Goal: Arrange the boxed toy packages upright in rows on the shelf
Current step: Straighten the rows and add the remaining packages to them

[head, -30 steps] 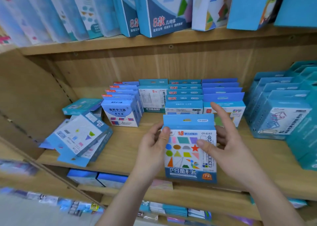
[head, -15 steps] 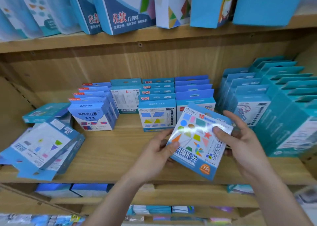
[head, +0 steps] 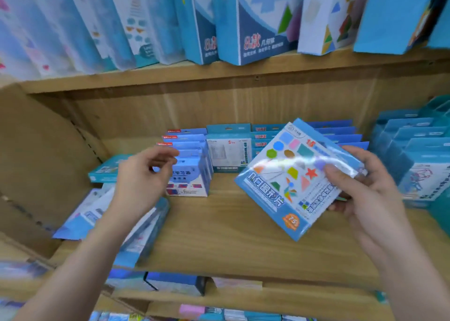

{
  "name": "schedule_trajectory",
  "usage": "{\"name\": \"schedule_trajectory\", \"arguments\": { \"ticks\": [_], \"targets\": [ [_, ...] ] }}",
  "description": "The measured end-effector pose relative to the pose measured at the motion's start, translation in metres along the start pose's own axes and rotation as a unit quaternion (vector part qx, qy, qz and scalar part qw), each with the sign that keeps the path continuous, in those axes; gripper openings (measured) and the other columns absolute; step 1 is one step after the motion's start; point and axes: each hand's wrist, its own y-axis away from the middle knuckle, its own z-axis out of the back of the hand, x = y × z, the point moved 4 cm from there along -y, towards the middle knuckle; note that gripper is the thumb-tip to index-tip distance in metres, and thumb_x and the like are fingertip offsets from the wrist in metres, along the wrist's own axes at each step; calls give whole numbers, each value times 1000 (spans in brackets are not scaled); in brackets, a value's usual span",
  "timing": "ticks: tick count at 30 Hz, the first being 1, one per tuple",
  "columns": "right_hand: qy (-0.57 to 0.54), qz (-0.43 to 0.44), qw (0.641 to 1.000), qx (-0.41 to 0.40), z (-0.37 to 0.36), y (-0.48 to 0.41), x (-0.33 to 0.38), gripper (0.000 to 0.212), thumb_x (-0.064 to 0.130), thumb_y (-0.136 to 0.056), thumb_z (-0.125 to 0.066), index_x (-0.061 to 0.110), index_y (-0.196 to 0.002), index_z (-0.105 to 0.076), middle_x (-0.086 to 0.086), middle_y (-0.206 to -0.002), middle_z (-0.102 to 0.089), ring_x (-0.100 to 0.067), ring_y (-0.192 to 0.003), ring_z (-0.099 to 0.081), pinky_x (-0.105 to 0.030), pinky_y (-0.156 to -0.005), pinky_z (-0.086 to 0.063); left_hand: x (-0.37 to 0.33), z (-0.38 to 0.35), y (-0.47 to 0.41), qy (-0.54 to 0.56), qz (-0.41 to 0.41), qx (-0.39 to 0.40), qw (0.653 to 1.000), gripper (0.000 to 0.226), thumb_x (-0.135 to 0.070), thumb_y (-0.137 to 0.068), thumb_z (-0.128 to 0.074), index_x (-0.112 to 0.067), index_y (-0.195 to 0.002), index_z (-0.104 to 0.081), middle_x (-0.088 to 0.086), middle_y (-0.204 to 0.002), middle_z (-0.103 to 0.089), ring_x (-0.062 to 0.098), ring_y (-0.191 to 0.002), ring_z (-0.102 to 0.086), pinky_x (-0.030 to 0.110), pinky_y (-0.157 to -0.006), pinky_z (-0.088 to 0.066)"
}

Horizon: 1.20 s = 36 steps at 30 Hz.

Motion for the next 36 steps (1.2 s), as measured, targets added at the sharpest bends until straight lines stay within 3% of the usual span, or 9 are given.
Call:
{"name": "schedule_trajectory", "arguments": {
  "ticks": [4,7,13,18,22,24,28,34,36],
  "targets": [
    [-27,27,999,16,-66,5,-5,36,11,-74,-71,31,-96,-51,-3,-82,-70,-18,-62,-66,-30,-42,-49,67,63,-37,-220,-2,42,975,31,-4,-82,-58,-23,-103,-69,2,-101,-68,20,-86,-62,25,-76,-44],
    [-39,38,998,29,-116,10,-10,49,23,-56,-77,31,-94,-48,-3,-82,-72,-21,-61,-67,-31,-42,-51,120,90,-64,-334,10,132,933,33,-12,-86,-59,-22,-116,-65,6,-115,-65,27,-103,-58,30,-79,-42],
    [-92,8,995,32,-202,8,-43,41,-6,-79,-63,23,-96,-40,-12,-103,-69,-30,-76,-71,-42,-49,-58,170,75,-105,-329,-21,271,904,31,-33,-89,-56,-31,-120,-60,-2,-125,-62,22,-111,-57,31,-86,-47],
    [-92,-28,995,22,-239,1,-66,40,-5,-80,-64,19,-98,-38,-14,-114,-65,-34,-87,-70,-47,-60,-59,192,48,-108,-358,-35,519,776,80,-4,-76,-51,-41,-143,-28,-13,-148,-33,15,-128,-43,30,-101,-42],
    [-79,-31,996,14,-250,-4,-75,39,-5,-80,-66,18,-99,-41,-13,-114,-64,-32,-89,-71,-44,-61,-60,172,27,-122,-272,-57,508,815,65,3,-87,-40,-34,-142,-38,-12,-146,-38,12,-131,-38,22,-105,-31],
    [-78,-34,996,11,-253,-5,-77,39,-5,-80,-66,17,-101,-42,-13,-113,-65,-31,-89,-71,-43,-61,-60,162,9,-119,-287,-85,521,799,46,-10,-97,-37,-27,-139,-43,-4,-145,-43,19,-129,-40,26,-105,-31],
    [-63,-24,998,16,-260,-10,-76,39,-5,-80,-66,17,-102,-43,-12,-113,-65,-28,-90,-71,-46,-65,-60,176,-14,-108,-327,-56,524,784,44,-27,-103,-20,-17,-144,-35,4,-155,-26,24,-143,-8,43,-114,-11],
    [-18,21,997,68,-282,-30,-69,40,-7,-81,-66,21,-98,-43,-11,-113,-64,-24,-93,-70,-43,-65,-60,183,-5,-112,-330,-98,516,784,47,-36,-103,-19,-22,-125,-58,6,-151,-31,18,-140,-17,37,-113,-10],
    [26,49,994,90,-292,-36,-69,41,-6,-81,-67,24,-97,-44,-9,-113,-63,-21,-92,-71,-40,-64,-60,185,2,-114,-303,-86,503,805,48,-43,-102,-21,-28,-117,-64,6,-148,-35,21,-137,-27,35,-113,-17]
  ]
}}
